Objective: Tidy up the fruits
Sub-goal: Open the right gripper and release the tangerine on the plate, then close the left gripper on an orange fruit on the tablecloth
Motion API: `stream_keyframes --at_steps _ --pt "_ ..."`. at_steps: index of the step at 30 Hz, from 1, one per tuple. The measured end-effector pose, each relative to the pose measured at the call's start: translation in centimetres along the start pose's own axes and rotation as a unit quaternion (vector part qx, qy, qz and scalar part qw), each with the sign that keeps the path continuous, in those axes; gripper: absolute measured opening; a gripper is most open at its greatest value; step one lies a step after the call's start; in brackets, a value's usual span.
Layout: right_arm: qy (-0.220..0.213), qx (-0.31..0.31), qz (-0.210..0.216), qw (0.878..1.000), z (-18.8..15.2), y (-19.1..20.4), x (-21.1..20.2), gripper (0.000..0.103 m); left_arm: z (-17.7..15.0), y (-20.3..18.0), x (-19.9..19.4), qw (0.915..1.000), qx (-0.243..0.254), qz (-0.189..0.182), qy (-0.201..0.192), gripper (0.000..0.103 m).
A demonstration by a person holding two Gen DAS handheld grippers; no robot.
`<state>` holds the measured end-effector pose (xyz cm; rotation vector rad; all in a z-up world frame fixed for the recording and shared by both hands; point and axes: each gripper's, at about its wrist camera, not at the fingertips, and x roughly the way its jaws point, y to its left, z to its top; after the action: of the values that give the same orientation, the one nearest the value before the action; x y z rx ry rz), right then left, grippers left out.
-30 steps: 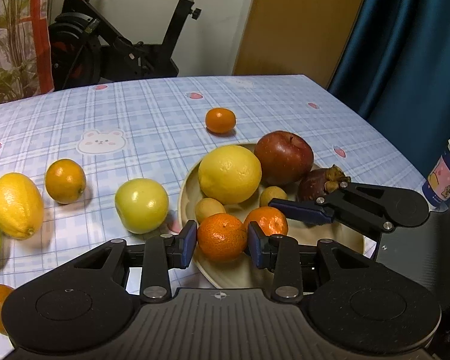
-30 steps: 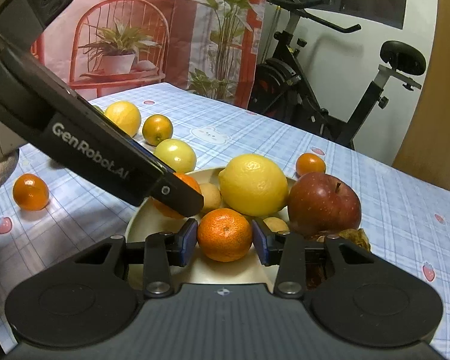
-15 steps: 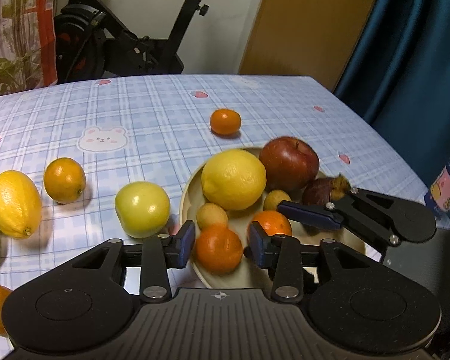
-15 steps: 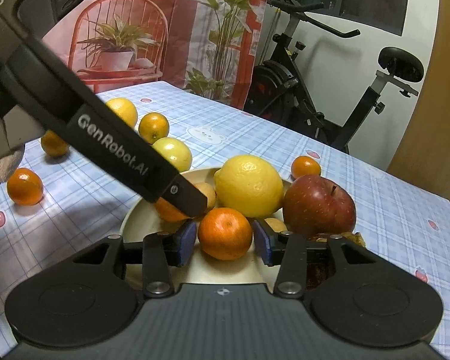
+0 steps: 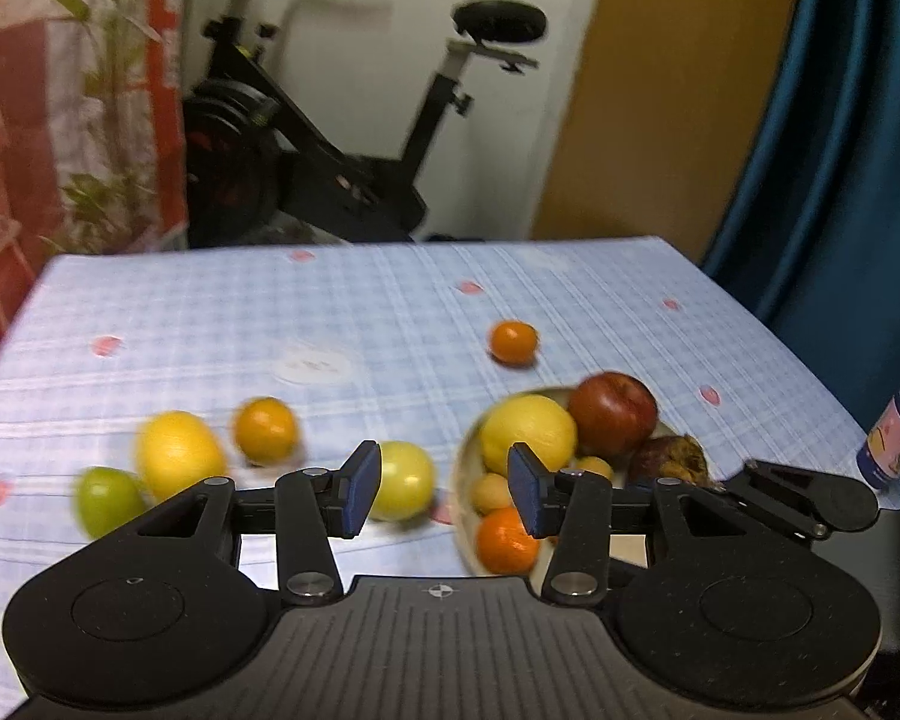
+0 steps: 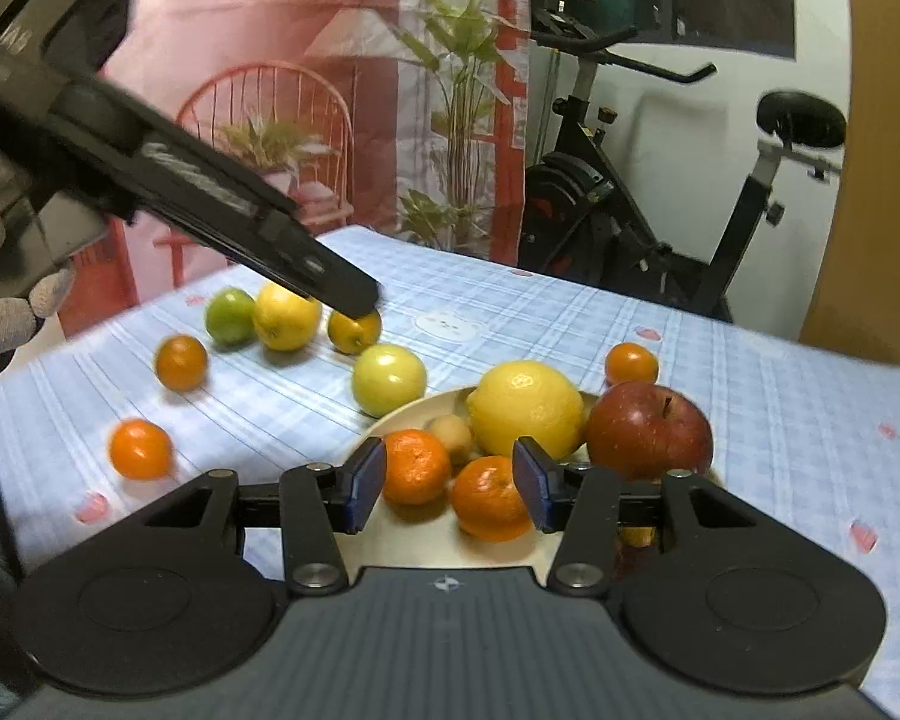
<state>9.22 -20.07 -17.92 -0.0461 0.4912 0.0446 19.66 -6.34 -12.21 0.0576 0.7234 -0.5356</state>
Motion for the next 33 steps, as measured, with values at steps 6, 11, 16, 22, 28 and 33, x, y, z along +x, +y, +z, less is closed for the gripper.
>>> stream_keyframes --at_steps 6,11,16,22,28,33 --pt "-0.011 0.059 0.027 0.998 0.0 -1.4 -1.5 0.050 -0.8 2.5 -3.6 0.9981 -0.019 0.057 -0.012 0.049" --pt "-0.017 0.070 0.031 0.997 0.1 -1.5 -2.2 0.050 -2.2 3.7 -5.3 0.9947 -0.030 0.097 -0.020 0.049" --pt "-0.016 0.070 0.035 0.997 0.1 -1.5 -2.2 0.050 -4.8 4.1 -5.4 0.9951 -0.014 0.097 -0.007 0.049" --pt "-0.008 0.074 0.033 0.997 0.1 -1.5 -1.8 0.050 -7.0 4.6 -4.5 0.9967 -0.020 0.077 0.015 0.049" --pt "-0.002 0.073 0.029 0.997 0.0 -1.4 -1.5 0.050 -8.3 4.5 -3.5 0.9978 -0.011 0.059 0.027 0.049" --pt "0.002 0.076 0.026 0.997 0.0 -1.5 -1.4 0.050 -9.2 3.7 -2.6 0.9977 0.013 0.054 0.040 0.049"
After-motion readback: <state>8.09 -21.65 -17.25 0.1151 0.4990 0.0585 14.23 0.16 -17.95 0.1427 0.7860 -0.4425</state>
